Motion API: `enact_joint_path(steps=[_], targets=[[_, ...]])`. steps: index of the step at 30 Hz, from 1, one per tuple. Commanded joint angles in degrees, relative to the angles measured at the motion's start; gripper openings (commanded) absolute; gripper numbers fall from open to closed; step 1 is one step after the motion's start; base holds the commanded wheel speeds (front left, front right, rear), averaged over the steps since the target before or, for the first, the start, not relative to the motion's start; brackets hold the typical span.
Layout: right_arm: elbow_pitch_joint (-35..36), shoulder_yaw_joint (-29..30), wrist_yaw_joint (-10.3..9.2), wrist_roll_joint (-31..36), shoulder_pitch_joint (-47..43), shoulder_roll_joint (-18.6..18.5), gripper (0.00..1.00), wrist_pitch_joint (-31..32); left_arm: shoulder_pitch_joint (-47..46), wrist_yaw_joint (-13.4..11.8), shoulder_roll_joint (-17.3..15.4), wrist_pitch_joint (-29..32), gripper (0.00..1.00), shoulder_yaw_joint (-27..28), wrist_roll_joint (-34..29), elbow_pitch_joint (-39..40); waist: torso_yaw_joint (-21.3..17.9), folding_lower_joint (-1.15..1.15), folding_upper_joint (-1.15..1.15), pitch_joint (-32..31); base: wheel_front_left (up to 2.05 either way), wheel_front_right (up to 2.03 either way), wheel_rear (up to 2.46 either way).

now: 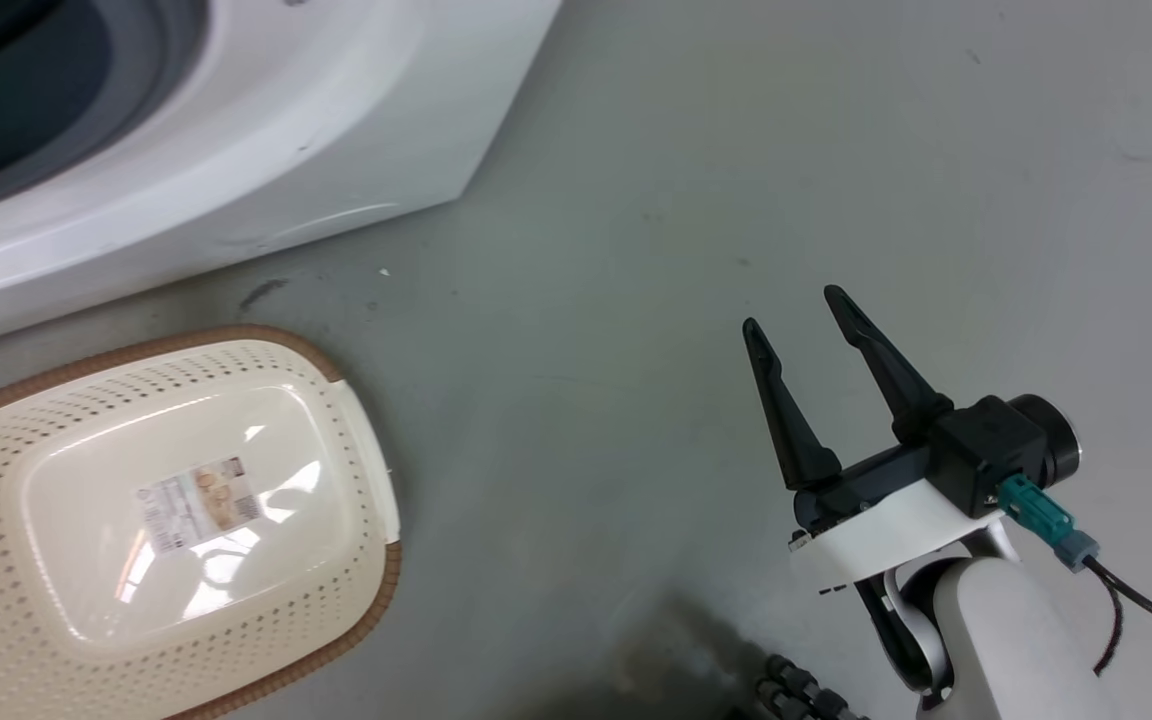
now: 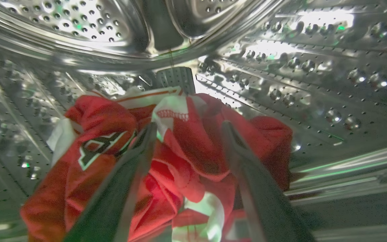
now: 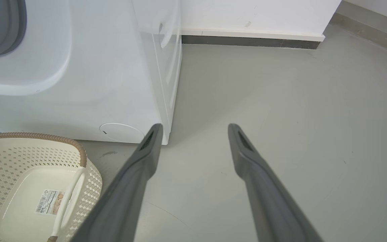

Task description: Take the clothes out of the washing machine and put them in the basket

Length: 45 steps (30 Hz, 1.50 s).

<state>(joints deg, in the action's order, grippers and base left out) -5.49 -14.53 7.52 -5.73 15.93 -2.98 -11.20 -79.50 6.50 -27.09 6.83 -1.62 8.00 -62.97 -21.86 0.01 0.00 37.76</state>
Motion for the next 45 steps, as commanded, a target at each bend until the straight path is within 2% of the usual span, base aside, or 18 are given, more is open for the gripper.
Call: enact_joint_path(steps=[1, 4, 9, 13, 14, 15, 22, 30, 37, 45], targets=[[-0.2, -0.5, -0.05, -1.2, 1.0, 0.2, 1.0, -0.6, -1.9, 0.1, -1.3, 1.6, 1.0, -0.5, -0.5, -1.0, -2.5, -0.01, 0.0, 2.1, 0.0, 0.0, 0.0], [-0.7, -1.3, -0.05, -2.2, 0.5, 0.2, 1.0, -1.3, -4.6, 0.3, -3.2, 5.6, 1.0, -1.3, -0.9, -2.7, -3.8, -0.01, 0.0, 3.3, 0.0, 0.0, 0.0], [-1.8, -2.5, -0.05, -2.6, 0.2, 0.2, 1.0, -1.9, -8.4, 0.7, -4.7, 14.0, 1.0, -3.1, -1.0, -5.2, -5.3, -0.01, 0.0, 5.1, 0.0, 0.0, 0.0], [-2.2, -3.3, -0.05, -2.7, 0.3, 0.2, 1.0, -2.1, -10.0, 0.8, -6.0, 18.4, 1.0, -4.4, -1.6, -6.2, -6.1, -0.01, 0.0, 5.6, 0.0, 0.0, 0.0], [-1.6, -3.4, -0.05, -3.1, 0.3, 0.2, 1.0, -2.7, -10.2, 0.8, -6.5, 20.8, 0.42, -4.8, -1.4, -6.8, -6.3, -0.01, 0.0, 5.9, 0.0, 0.0, 0.0], [-1.1, -3.3, -0.05, -3.5, -0.1, 0.2, 1.0, -3.2, -10.0, 0.9, -6.5, 22.8, 0.0, -5.1, -1.0, -7.2, -6.3, -0.01, 0.0, 6.2, 0.0, 0.0, 0.0], [-1.5, -2.9, -0.05, -3.6, 0.7, 0.2, 1.0, -3.6, -8.1, -1.3, -7.7, 17.1, 0.0, -5.8, -1.6, -3.2, -6.5, -0.01, 0.0, 6.1, 0.0, 0.0, 0.0], [-2.4, -1.4, -0.05, -2.6, 1.7, 0.2, 1.0, -3.8, -3.8, -4.7, -8.2, 3.3, 0.0, -6.2, -1.9, 2.5, -5.5, -0.01, 0.0, 4.1, 0.0, 0.0, 0.0], [-2.5, 0.7, -0.06, -1.6, 0.0, 0.2, 1.0, -3.3, 2.5, -6.1, -5.7, -7.6, 0.0, -5.8, -0.2, 3.2, -3.4, -0.01, 0.0, -1.3, 0.0, 0.0, 0.0], [-1.8, 2.8, -0.05, -0.5, -2.8, 0.2, 1.0, -1.3, 10.8, -4.5, -1.4, -15.6, 0.0, -4.9, 3.0, -0.9, -0.5, -0.01, 0.0, -9.3, 0.0, 0.0, 0.0]])
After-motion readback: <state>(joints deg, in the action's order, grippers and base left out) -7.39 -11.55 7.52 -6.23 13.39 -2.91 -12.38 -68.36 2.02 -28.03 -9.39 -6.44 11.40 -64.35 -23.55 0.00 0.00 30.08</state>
